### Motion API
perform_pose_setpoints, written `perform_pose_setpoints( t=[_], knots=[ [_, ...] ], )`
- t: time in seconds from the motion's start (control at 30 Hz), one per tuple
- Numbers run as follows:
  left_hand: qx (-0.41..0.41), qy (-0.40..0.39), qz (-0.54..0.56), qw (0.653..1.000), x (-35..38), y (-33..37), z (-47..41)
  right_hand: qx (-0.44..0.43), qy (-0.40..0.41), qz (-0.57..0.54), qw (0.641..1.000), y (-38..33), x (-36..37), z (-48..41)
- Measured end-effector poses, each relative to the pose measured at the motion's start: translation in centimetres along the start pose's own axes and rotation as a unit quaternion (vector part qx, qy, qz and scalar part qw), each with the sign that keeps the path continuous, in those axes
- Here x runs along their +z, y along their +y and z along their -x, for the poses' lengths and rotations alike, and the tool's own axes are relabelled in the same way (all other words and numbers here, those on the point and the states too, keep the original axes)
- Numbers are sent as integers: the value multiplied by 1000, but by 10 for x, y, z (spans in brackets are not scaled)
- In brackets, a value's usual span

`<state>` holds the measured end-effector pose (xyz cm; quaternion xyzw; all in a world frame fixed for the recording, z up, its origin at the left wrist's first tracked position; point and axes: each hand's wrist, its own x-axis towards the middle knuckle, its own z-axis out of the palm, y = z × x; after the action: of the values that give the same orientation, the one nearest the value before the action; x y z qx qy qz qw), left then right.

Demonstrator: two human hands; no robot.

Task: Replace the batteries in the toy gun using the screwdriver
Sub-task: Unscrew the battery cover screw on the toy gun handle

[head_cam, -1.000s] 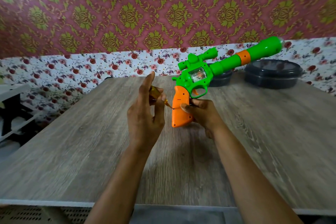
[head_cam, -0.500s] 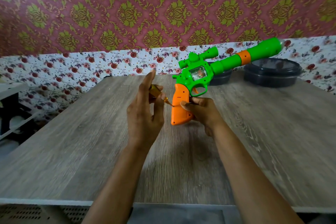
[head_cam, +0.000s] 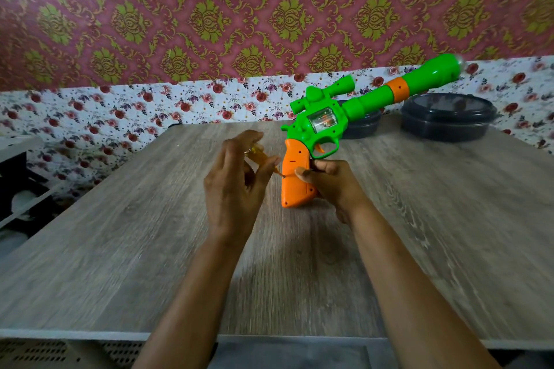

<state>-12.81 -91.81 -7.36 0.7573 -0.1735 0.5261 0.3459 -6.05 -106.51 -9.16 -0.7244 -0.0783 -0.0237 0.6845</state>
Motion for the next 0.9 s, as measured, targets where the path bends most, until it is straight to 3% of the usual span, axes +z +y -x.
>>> perform_pose_setpoints(
  t=[0.33,0.6,0.9],
  knots=[
    [18,0,40,999,-2,2,-4,-18,28,76,997,6,0,-4],
    [-43,44,33,998,-4,4,-6,-36,16,71,997,7,-1,-6],
    [-17,21,62,998,-3,2,-6,-23,16,59,998,7,-2,-6]
  ],
)
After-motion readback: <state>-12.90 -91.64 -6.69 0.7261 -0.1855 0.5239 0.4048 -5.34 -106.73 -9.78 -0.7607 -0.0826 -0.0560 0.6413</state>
